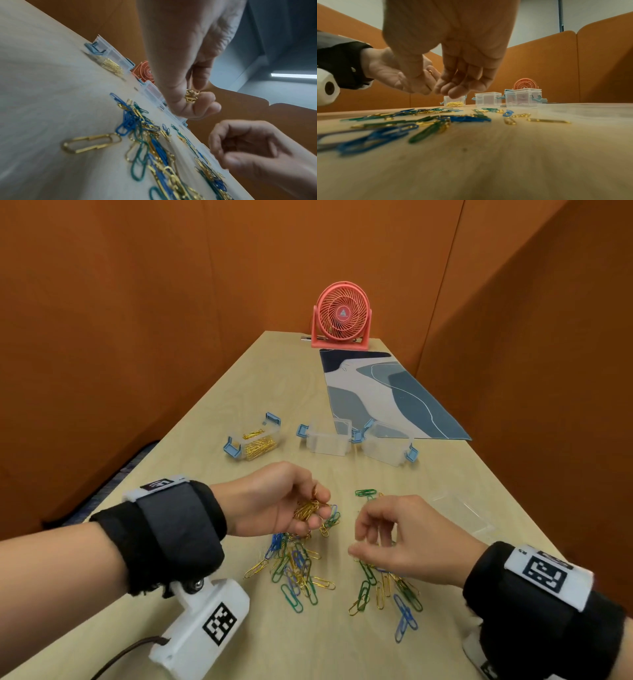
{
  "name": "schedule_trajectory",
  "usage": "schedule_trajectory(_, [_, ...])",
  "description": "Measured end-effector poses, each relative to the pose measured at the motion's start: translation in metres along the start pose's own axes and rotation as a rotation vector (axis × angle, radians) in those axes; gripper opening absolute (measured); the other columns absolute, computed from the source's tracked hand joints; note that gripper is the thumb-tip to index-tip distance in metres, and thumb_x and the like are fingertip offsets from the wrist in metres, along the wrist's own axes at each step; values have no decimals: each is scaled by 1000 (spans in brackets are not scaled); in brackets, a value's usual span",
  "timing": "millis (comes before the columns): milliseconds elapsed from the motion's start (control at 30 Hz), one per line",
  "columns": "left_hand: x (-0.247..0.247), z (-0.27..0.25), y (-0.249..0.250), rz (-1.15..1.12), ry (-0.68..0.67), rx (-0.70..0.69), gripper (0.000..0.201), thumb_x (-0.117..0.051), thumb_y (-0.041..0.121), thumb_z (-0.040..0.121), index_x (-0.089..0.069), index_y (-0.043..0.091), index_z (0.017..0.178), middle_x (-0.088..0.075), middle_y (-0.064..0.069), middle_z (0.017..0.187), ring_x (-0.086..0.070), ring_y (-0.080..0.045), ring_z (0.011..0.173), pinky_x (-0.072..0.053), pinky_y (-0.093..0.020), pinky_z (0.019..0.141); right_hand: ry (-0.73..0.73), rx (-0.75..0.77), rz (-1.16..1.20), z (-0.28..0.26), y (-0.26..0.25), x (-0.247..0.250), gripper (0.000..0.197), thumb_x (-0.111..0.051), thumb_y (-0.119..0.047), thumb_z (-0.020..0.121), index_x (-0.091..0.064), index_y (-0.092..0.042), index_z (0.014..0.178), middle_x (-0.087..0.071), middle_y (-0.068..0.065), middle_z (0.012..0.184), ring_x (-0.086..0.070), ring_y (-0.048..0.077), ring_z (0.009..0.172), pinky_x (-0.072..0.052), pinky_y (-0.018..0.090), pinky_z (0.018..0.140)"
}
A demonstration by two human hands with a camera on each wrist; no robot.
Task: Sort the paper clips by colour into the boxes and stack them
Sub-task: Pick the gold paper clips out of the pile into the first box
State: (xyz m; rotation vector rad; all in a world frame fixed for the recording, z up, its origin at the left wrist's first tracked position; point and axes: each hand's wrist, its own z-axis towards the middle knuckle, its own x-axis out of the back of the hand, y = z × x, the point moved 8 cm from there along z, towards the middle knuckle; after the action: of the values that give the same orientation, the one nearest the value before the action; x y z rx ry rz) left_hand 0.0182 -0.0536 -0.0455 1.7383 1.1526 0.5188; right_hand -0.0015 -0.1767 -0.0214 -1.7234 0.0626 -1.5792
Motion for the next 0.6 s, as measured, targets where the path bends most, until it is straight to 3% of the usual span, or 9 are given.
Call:
schedule_trajectory(100, [-5, -6, -3, 49, -29, 25, 8, -45, 15, 77, -48, 11, 70, -53, -5, 66, -47, -16, 54, -39, -18, 44, -101, -27, -90, -12, 8, -4, 24, -75, -48, 66, -63, -29, 75, -59, -11, 75, -54, 6, 67, -51, 26, 66])
schedule_trajectory(233, [-9, 3, -18, 189, 62, 96, 42, -53, 36, 91, -37, 18, 56, -44, 3, 51, -40, -8, 41, -30, -14, 35, -142, -54, -174, -18, 19, -3, 4, -69, -33, 77, -68, -32, 80, -60, -13, 81, -57, 3, 76, -50, 18, 73])
schedule_trajectory(300, [-16, 7, -23, 184, 55, 124, 45, -56, 28, 91, -34, 19, 53, -40, 4, 45, -33, -7, 35, -24, -13, 32, -130, -78, -179, -18, 23, -1, 9, -67, -26, 79, -64, -33, 75, -60, -11, 74, -55, -1, 69, -44, 9, 63])
schedule_trajectory(400, [-28, 10, -22, 196, 30, 119, 32, -58, 15, 89, -41, 17, 62, -40, 4, 47, -32, -6, 37, -23, -13, 32, -119, -116, -190, -17, 27, 0, 19, -61, -15, 80, -59, -31, 72, -57, -12, 67, -54, -5, 65, -40, 6, 59])
schedule_trajectory(500, [-35, 13, -18, 332, 42, 51, 31, -65, 16, 85, -44, 18, 63, -41, 5, 52, -35, -7, 46, -26, -15, 40, -83, -146, -217, -18, 30, 4, 17, -55, -12, 78, -59, -29, 74, -58, -9, 67, -52, 4, 61, -41, 10, 57])
schedule_trajectory(600, [-40, 14, -13, 641, 88, -44, 34, -76, 28, 76, -47, 23, 59, -45, 12, 49, -41, -4, 49, -33, -16, 48, -36, -179, -277, -21, 33, 12, 14, -54, -17, 77, -58, -30, 74, -60, -7, 78, -50, 6, 66, -44, 21, 63])
